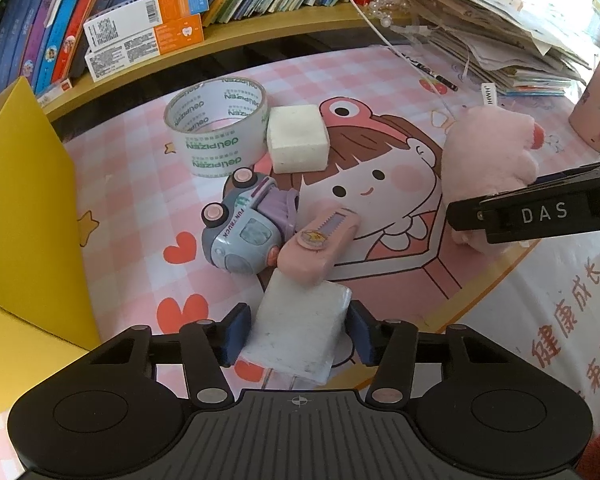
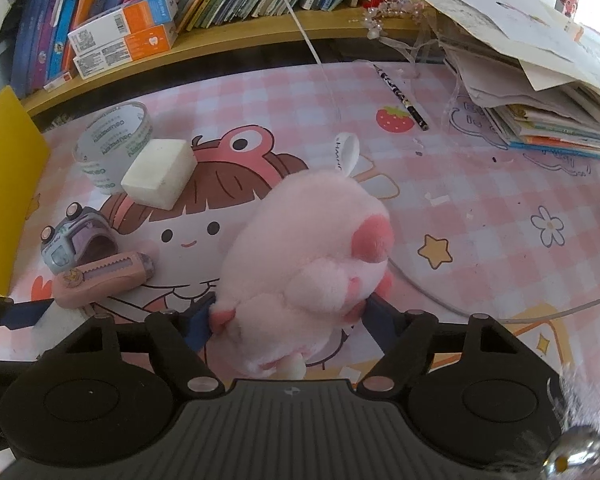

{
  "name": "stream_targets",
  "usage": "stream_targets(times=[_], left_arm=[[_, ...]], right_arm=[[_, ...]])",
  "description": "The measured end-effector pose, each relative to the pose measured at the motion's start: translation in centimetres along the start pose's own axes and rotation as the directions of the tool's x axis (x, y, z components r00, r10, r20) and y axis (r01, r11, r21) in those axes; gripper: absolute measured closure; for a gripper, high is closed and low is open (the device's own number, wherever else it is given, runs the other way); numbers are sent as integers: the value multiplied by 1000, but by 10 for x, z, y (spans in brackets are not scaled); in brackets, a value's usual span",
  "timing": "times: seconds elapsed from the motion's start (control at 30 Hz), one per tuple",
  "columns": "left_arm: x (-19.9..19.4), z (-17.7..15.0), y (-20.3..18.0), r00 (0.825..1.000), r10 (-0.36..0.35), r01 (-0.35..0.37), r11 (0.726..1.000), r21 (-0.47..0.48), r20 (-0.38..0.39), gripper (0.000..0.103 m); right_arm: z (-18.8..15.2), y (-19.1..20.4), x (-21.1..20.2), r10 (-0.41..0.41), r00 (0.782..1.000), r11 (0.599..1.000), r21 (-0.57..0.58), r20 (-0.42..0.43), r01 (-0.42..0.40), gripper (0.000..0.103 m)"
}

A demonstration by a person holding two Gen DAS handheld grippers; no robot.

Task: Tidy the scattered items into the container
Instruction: 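Close the left gripper on the white charger while the right gripper grasps the pink pig, then lift the charger and pig and carry both toward the yellow box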

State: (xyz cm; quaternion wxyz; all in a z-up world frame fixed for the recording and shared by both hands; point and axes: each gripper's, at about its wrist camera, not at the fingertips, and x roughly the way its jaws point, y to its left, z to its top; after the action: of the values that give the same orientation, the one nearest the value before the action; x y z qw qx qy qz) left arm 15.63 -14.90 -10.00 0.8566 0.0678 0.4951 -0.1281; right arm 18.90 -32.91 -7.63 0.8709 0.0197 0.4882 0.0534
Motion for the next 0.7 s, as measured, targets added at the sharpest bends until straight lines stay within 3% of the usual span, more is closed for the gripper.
stream_targets(times=[0.23, 0.43, 0.7], left_arm=[[-10, -6, 0, 1000, -25, 25, 1000, -17, 5, 56], [-26, -14, 8, 1000, -21, 22, 997, -69, 23, 57], [-48, -22, 5, 998, -18, 23, 997, -74, 68, 57]], right_arm=[[-4, 1, -11, 48, 999, 999, -4, 13, -48, 37], [-13, 4, -22, 127, 992, 992, 26, -15, -127, 38], [-21, 11, -42, 156, 988, 988, 17, 8, -156, 38]])
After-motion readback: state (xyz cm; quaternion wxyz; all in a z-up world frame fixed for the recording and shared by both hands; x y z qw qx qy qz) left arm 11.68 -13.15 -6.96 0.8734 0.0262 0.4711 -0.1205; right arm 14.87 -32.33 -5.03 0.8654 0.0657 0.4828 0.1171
